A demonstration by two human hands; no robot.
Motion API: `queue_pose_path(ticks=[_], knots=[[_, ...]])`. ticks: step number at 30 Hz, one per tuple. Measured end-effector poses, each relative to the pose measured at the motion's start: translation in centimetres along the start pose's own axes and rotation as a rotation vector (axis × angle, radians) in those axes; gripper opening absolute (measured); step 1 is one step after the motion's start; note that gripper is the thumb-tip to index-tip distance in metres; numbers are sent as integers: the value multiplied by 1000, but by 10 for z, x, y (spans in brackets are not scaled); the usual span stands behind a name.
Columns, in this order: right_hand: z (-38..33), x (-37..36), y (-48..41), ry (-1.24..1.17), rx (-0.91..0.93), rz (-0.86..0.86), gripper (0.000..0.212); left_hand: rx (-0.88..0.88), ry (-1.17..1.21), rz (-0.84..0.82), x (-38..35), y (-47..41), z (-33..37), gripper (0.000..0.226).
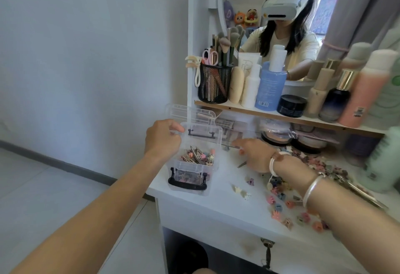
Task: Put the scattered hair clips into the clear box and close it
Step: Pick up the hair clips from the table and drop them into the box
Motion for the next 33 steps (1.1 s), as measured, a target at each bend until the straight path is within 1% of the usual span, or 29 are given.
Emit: queue_pose_path(ticks=[2, 5, 7, 10, 14, 19, 24, 27, 29, 31, 32, 33], knots=[[-5, -12, -9, 90, 36, -23, 68, -2, 4, 4, 1, -1, -1, 30], [-9, -17, -23, 124, 43, -26, 75, -9, 4, 0, -1, -3, -1, 30], [-11, -19, -31, 120, 44, -31, 69, -13, 2, -1, -2, -4, -2, 30], [-12, -19, -37, 118, 40, -20, 51, -16, 9, 2, -2, -5, -2, 30], [-11, -14, -33, 103, 56, -2, 35, -21, 9, 0, -2, -4, -2, 31], [-11, -9, -25, 41, 59, -57, 26, -22, 3, -2, -2, -4, -1, 31], [-5, -7, -21, -53, 48, -36, 18, -20, 3, -5, -2, -2, -2, 30], [-6, -2, -17, -80, 48, 4, 20, -10, 11, -5, -1, -2, -2, 30], [-9, 21, -12, -207, 48, 89, 19, -9, 14, -2, 0, -1, -2, 30], [-15, 53, -4, -537, 63, 148, 15, -9, 20, 2, 1, -1, -2, 30], [-22, 65, 0, -692, 106, 141, 18, -8, 23, 4, 2, -2, -3, 30], [-33, 73, 3, -791, 157, 111, 20, -8, 27, 7, 3, -2, -3, 30]])
Point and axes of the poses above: each hand's wrist, its own y-axis away from the middle knuckle, its own x-axis out of the back of the hand, z = x × y, the point moved 8 cm from there along -y, towards the middle knuckle, and after that the axes turned 11 degrees about -x, right-handed, at the moved point
